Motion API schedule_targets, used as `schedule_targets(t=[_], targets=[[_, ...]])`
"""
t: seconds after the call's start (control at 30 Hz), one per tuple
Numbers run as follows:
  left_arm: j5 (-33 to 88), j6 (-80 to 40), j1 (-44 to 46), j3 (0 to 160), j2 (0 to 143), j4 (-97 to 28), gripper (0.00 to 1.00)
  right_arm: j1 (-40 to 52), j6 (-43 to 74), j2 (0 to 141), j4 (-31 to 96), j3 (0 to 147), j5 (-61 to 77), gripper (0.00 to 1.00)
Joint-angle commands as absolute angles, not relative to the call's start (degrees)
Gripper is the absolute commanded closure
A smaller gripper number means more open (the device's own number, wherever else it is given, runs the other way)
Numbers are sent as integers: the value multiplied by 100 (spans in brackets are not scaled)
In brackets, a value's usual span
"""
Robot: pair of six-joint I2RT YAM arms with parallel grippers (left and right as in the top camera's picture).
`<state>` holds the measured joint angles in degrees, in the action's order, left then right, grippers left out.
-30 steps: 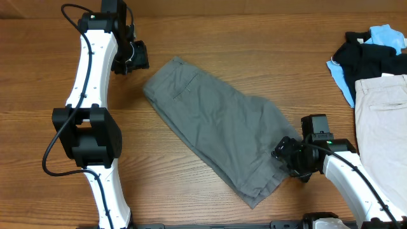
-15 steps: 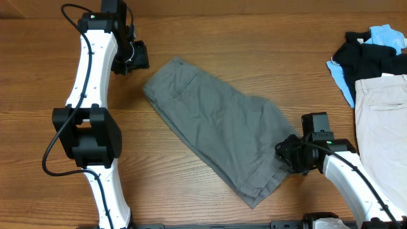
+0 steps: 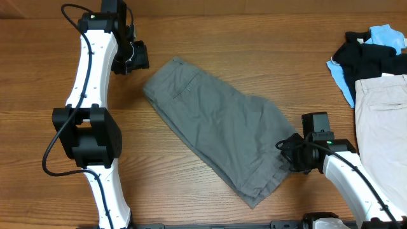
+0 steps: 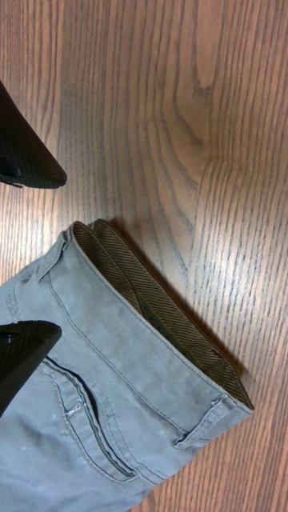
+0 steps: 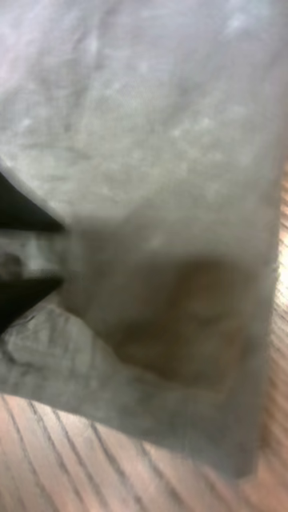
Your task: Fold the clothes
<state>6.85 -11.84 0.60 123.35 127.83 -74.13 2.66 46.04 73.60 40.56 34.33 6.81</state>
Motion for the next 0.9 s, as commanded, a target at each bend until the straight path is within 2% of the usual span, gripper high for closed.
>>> schedule_targets(t=[0.0, 0.03, 0.07, 0.27, 0.5, 0.87], targets=[[751, -1179, 38, 12324, 12628, -7417, 43, 248, 4480, 7194, 3986, 3522, 456, 25], [751, -1177, 38, 12324, 12628, -7417, 43, 248, 4375, 7166, 3997, 3583, 462, 6], [751, -1179, 38, 12324, 12628, -7417, 43, 248, 4248, 7137, 4025, 3658, 497, 0], [751, -1179, 38, 12324, 12628, -7419, 43, 134, 4023, 7050, 4491, 4136, 257, 0], [753, -1179, 38, 12320, 12628, -7417, 43, -228, 3723, 7214, 4466, 4121, 266, 0], [753, -1179, 38, 12304, 12628, -7408, 44, -237, 3728, 7592, 4198, 4073, 674, 0]])
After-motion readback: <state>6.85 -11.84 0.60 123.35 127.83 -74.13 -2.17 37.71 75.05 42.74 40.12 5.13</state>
